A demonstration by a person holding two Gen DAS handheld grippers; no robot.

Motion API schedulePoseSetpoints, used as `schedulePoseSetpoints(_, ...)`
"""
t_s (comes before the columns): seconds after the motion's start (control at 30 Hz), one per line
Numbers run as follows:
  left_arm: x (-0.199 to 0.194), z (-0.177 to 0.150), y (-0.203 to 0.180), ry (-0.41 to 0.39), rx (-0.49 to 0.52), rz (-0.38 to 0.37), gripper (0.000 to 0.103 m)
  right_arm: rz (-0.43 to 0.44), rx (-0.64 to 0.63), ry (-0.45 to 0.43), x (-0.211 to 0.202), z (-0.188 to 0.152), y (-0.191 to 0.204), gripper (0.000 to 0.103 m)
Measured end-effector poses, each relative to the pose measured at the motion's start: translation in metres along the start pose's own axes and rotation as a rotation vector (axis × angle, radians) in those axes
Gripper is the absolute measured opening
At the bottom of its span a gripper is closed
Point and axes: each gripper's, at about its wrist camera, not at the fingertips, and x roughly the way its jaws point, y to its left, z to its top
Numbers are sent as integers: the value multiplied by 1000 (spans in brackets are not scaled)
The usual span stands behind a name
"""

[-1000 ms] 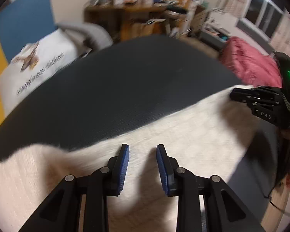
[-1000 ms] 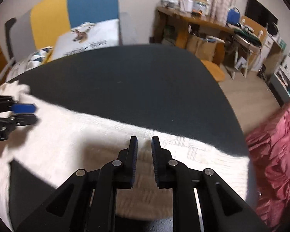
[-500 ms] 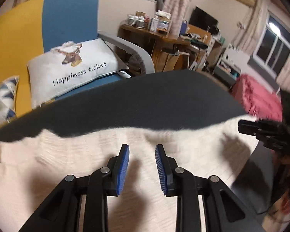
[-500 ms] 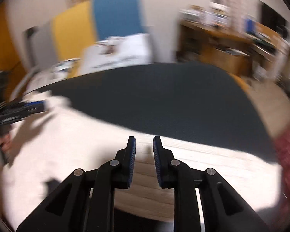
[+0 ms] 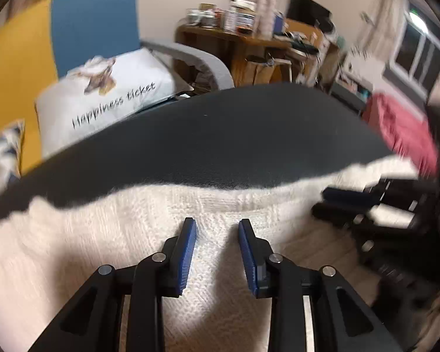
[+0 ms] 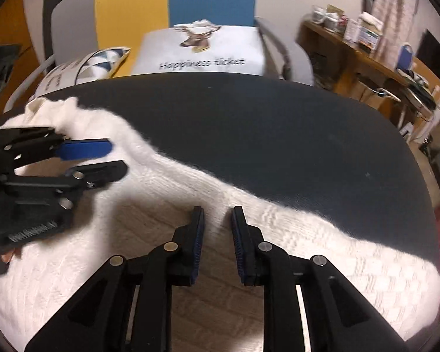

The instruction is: Fold clothes

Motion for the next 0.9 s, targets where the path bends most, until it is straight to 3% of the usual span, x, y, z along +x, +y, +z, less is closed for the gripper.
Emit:
schedulePoseSetpoints(0.13, -15, 3, 0, -35, -6, -20, 31, 40, 21, -11, -8, 5, 2, 21)
schedulePoseSetpoints(0.23, -7, 9, -2, -30, 27, 62, 31, 130, -23, -74, -21, 22, 15, 21)
schedulePoseSetpoints(0.37, 12, 9, 10, -13, -18, 64, 30, 110, -44, -61, -4, 40, 28, 21)
schedulePoseSetpoints(0.47, 14, 7, 10, -20, -5, 71, 30, 18, -22, -18, 20, 43, 24, 20)
schedulePoseSetpoints(0.53, 12, 8, 12, -22, -16, 68, 30, -16, 8, -22, 23, 43, 19, 30)
schedulePoseSetpoints(0.73, -5, 15, -3, -94, 41, 0, 30, 8, 91, -29, -2, 35, -2, 38)
schedulePoseSetpoints(0.9, 24, 15, -16, 11, 82, 28, 30, 18, 103, 0, -21, 16, -25, 38)
